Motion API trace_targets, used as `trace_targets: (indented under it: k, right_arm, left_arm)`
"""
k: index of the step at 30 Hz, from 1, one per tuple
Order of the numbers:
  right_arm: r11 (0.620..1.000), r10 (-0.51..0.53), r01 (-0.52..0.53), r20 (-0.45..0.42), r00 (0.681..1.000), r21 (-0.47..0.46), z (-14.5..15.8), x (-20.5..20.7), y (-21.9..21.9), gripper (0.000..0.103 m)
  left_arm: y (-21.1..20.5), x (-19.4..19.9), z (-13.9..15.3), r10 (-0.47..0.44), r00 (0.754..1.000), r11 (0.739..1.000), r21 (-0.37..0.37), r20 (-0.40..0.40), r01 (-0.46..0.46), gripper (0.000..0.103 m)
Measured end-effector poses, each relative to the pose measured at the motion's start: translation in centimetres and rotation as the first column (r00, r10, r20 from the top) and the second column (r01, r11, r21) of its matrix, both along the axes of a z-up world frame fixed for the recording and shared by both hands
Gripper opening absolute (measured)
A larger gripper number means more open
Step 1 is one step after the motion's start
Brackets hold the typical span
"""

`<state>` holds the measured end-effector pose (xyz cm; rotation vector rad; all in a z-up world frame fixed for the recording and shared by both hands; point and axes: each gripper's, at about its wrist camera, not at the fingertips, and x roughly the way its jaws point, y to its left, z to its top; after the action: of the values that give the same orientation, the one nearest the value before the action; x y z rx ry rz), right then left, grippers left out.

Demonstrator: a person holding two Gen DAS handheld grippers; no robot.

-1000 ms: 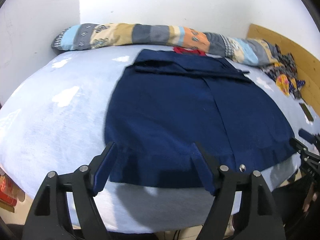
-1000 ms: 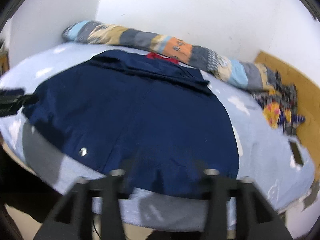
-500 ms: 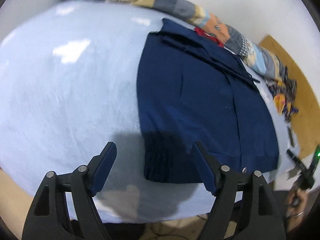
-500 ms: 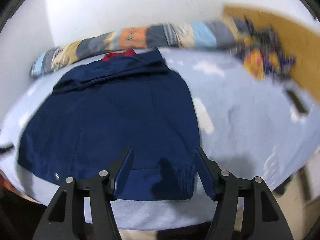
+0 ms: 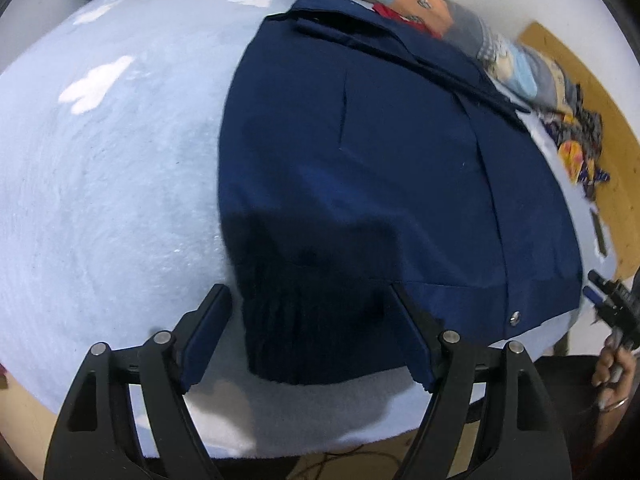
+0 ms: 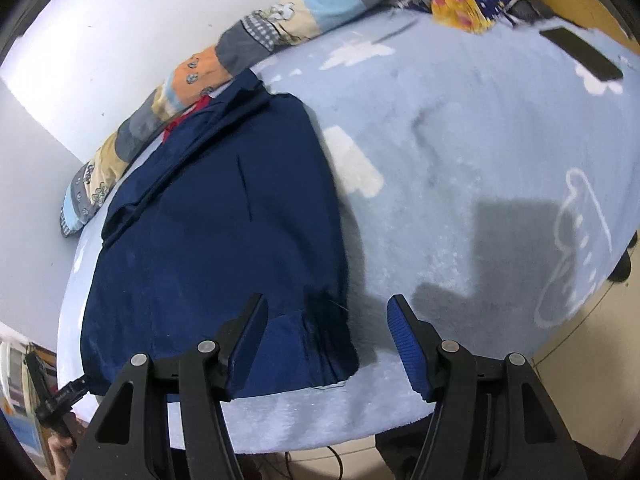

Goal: Fold large clothes

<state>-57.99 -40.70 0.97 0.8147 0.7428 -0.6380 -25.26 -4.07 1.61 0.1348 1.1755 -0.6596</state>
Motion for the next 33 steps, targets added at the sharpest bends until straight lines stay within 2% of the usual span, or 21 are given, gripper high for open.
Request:
trace_targets:
  k: [6,7,8,9,10,11,15,17,19,25,26,27,29,32,33]
  right_arm:
    - [0.998,0.043,-0.041,-0.027,0.999,0.051,-1.8,2.2,-0.6,0.062]
    - [0.997,0.060,-0.057,-0.043,0.997,0.051,-2.2,2.8,-0.3,0.052]
    - [0.997,0.074,-0.072,-0.060,0.995,0.037,-2.5,3.4,0.1,0.046]
    - [0.996,0.086,-0.088,-0.099,0.991,-0.011,-2.4,4.0,0.8,0.044]
    - [0.994,0.095,-0.101,-0.123,0.988,-0.046,-2.2,4.4,1.3,0.029]
    - [0.988,0.112,-0.126,-0.151,0.982,-0.087,-2.0,4.9,1.9,0.015]
    - [0.943,0.141,-0.199,-0.221,0.965,-0.266,-0.4,6.0,4.9,0.013]
    - [0.917,0.144,-0.220,-0.239,0.960,-0.332,0.2,6.3,6.1,0.013]
    - [0.906,0.150,-0.231,-0.240,0.959,-0.354,0.4,6.4,6.4,0.013]
    - [0.928,0.144,-0.210,-0.225,0.964,-0.309,0.0,6.4,5.6,0.014]
    - [0.930,0.144,-0.208,-0.221,0.965,-0.302,0.0,6.4,5.6,0.014]
    - [0.931,0.143,-0.206,-0.220,0.965,-0.300,0.0,6.4,5.6,0.014]
    - [0.931,0.142,-0.208,-0.226,0.964,-0.300,-0.1,6.4,5.6,0.017]
    - [0.930,0.145,-0.214,-0.238,0.960,-0.297,-0.3,6.7,5.7,0.019]
    - [0.930,0.145,-0.215,-0.242,0.959,-0.297,-0.3,6.7,5.6,0.019]
  left_arm:
    - [-1.0,-0.5,-0.1,-0.028,0.997,0.999,0.020,0.075,0.027,0.077]
    - [-1.4,-0.8,-0.1,-0.039,0.994,0.999,0.036,0.099,0.036,0.076]
    - [-1.7,-1.0,-0.1,-0.048,0.992,0.998,0.052,0.120,0.042,0.071]
    - [-1.8,-1.4,0.0,-0.055,0.987,0.997,0.060,0.149,0.046,0.058]
    - [-1.9,-1.5,0.1,-0.057,0.984,0.997,0.053,0.167,0.049,0.047]
    - [-2.0,-1.7,0.4,-0.058,0.982,0.998,0.035,0.181,0.052,0.031]
    - [-2.8,-2.8,0.5,-0.070,0.963,0.996,0.064,0.259,0.055,0.024]
    - [-2.9,-3.0,0.6,-0.071,0.956,0.996,0.073,0.285,0.052,0.024]
    - [-2.7,-2.7,0.4,-0.068,0.958,0.996,0.073,0.279,0.049,0.024]
    - [-2.4,-1.9,0.2,-0.049,0.971,0.998,0.042,0.232,0.040,0.031]
    - [-2.6,-2.1,0.0,-0.046,0.972,0.998,0.045,0.230,0.037,0.043]
    - [-2.7,-2.1,0.0,-0.041,0.972,0.998,0.047,0.230,0.031,0.059]
    - [-2.8,-2.2,-0.4,-0.038,0.977,0.999,0.044,0.210,0.029,0.077]
    - [-3.4,-2.5,-0.6,-0.047,0.970,0.998,0.053,0.238,0.035,0.074]
    - [-3.5,-2.6,-0.6,-0.047,0.967,0.998,0.046,0.251,0.036,0.055]
